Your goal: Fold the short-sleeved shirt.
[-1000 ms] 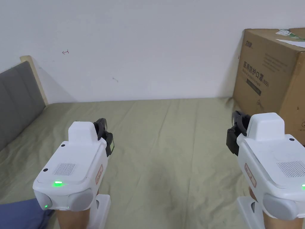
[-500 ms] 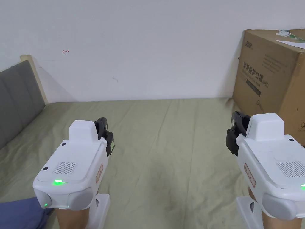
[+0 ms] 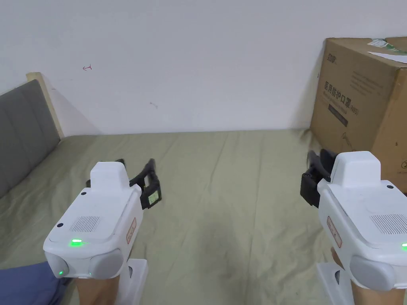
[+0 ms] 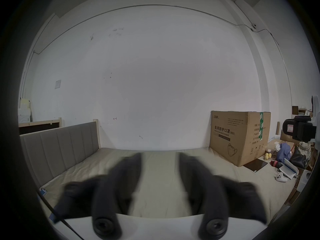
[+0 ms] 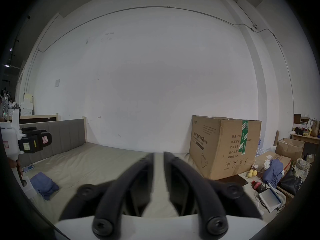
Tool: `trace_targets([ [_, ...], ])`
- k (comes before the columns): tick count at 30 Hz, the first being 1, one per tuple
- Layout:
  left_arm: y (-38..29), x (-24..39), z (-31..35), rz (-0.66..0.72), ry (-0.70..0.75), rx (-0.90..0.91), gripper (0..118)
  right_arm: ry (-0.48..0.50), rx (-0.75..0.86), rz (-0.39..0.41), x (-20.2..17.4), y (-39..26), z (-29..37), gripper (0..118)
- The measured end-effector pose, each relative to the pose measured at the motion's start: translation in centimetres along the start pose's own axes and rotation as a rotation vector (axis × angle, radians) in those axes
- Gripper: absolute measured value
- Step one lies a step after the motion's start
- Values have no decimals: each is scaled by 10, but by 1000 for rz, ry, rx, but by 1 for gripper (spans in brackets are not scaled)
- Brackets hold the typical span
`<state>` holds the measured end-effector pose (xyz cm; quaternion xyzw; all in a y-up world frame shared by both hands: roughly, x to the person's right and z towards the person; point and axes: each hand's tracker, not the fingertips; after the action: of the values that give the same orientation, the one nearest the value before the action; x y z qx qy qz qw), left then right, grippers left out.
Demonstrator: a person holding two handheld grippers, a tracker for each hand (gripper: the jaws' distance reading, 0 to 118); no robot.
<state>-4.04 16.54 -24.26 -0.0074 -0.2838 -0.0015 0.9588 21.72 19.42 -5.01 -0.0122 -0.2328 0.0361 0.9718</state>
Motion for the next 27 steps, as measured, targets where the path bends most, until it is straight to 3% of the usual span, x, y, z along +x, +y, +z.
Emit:
trace_targets([
  [2, -1, 0, 0, 2, 9, -1, 118, -13, -7, -12, 0, -1, -1, 98],
  [4, -3, 1, 2, -6, 23, 10, 118, -23, 0, -38, 1, -2, -2, 117],
  [27, -2, 3, 5, -24, 41, 29, 118, -44, 23, -15, -1, -2, 3, 118],
])
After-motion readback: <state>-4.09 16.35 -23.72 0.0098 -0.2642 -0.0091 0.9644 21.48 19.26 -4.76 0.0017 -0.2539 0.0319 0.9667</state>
